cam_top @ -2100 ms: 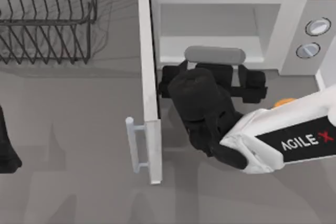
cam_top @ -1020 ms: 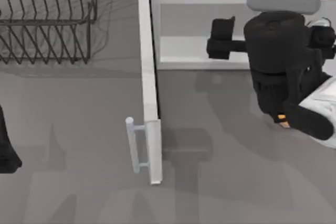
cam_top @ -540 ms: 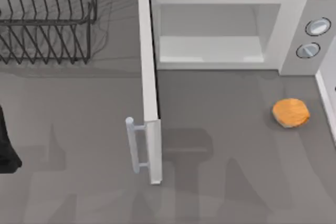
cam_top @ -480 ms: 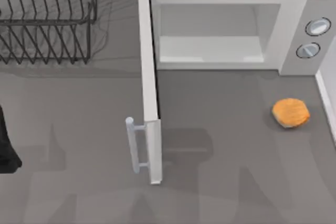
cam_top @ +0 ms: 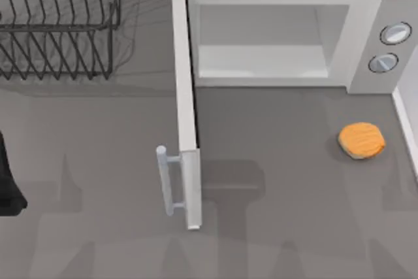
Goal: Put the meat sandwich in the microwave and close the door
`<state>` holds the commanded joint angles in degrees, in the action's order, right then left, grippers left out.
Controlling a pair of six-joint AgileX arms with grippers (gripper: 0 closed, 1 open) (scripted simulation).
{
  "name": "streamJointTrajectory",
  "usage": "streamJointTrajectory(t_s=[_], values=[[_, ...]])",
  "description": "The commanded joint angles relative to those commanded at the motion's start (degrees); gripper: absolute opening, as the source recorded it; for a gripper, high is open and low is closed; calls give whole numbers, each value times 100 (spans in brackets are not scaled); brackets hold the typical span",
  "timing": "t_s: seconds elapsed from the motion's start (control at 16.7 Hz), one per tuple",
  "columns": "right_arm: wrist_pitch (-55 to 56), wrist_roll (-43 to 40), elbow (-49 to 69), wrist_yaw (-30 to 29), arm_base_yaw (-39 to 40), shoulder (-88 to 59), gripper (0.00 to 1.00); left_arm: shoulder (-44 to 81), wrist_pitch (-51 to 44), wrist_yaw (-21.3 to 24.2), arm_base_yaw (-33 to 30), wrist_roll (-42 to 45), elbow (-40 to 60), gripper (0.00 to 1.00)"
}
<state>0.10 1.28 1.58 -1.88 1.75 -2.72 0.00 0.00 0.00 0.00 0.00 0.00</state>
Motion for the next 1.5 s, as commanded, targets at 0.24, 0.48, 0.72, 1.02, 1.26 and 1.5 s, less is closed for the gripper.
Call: streamJointTrajectory(t_s=[0.24, 0.48, 0.72, 1.02, 1.26, 1.5], values=[[-10, -128, -158, 188, -175, 272, 100, 0, 0, 0, 0, 0, 0, 100], [-10, -128, -158, 188, -175, 272, 100, 0, 0, 0, 0, 0, 0, 92], [-10, -128, -158, 188, -175, 272, 100, 0, 0, 0, 0, 0, 0, 62], [-10, -128, -158, 188, -175, 272, 100, 0, 0, 0, 0, 0, 0, 25], [-10, -128, -158, 188, -175, 272, 100, 0, 0, 0, 0, 0, 0, 0], [-10, -128, -158, 188, -175, 272, 100, 0, 0, 0, 0, 0, 0, 0]])
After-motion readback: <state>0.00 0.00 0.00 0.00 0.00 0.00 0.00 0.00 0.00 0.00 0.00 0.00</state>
